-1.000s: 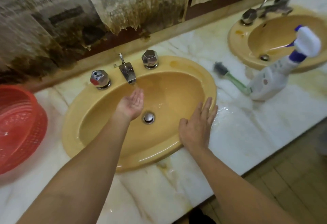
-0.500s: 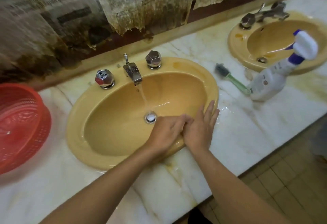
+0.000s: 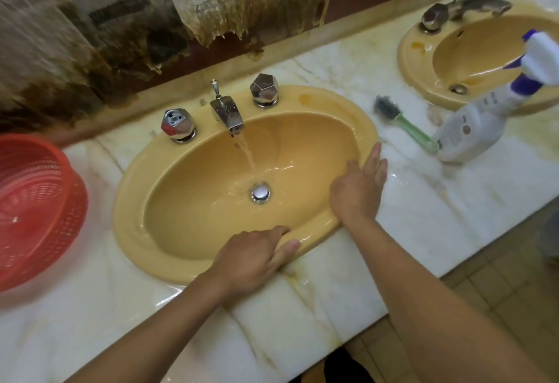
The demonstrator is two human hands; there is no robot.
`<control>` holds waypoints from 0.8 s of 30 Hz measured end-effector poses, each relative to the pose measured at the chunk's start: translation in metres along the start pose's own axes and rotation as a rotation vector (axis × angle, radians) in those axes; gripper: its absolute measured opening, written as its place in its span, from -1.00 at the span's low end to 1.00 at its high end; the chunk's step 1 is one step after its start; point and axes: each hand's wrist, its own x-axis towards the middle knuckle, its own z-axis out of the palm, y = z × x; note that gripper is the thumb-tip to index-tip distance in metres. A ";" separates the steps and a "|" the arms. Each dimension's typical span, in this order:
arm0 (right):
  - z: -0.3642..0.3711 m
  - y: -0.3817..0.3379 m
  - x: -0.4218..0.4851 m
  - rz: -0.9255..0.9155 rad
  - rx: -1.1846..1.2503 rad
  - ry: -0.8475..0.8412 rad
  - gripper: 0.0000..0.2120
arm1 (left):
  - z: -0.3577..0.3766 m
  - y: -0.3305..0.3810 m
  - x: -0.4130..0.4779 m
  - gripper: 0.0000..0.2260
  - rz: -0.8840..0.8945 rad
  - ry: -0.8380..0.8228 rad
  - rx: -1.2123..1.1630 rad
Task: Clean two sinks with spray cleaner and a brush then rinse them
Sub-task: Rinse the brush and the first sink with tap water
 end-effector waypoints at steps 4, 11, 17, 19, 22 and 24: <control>0.031 -0.009 -0.096 -0.086 0.138 0.075 -0.58 | 0.001 0.001 0.001 -0.32 -0.014 0.018 0.005; 0.015 0.007 -0.035 -0.117 -0.043 -0.049 -0.36 | -0.007 0.008 -0.001 -0.46 -0.107 -0.020 -0.071; -0.019 0.025 0.086 -0.331 -0.096 -0.135 -0.37 | -0.031 0.002 0.041 -0.59 -0.547 0.066 -1.295; -0.019 0.025 0.105 -0.406 -0.105 -0.137 -0.39 | -0.044 -0.007 0.067 -0.54 -0.645 0.228 -1.803; -0.022 0.019 0.129 -0.445 -0.071 -0.142 -0.38 | -0.062 -0.018 0.099 -0.51 -0.673 0.517 -2.351; -0.024 0.014 0.144 -0.493 -0.065 -0.175 -0.33 | -0.069 -0.021 0.116 -0.53 -0.693 0.697 -2.513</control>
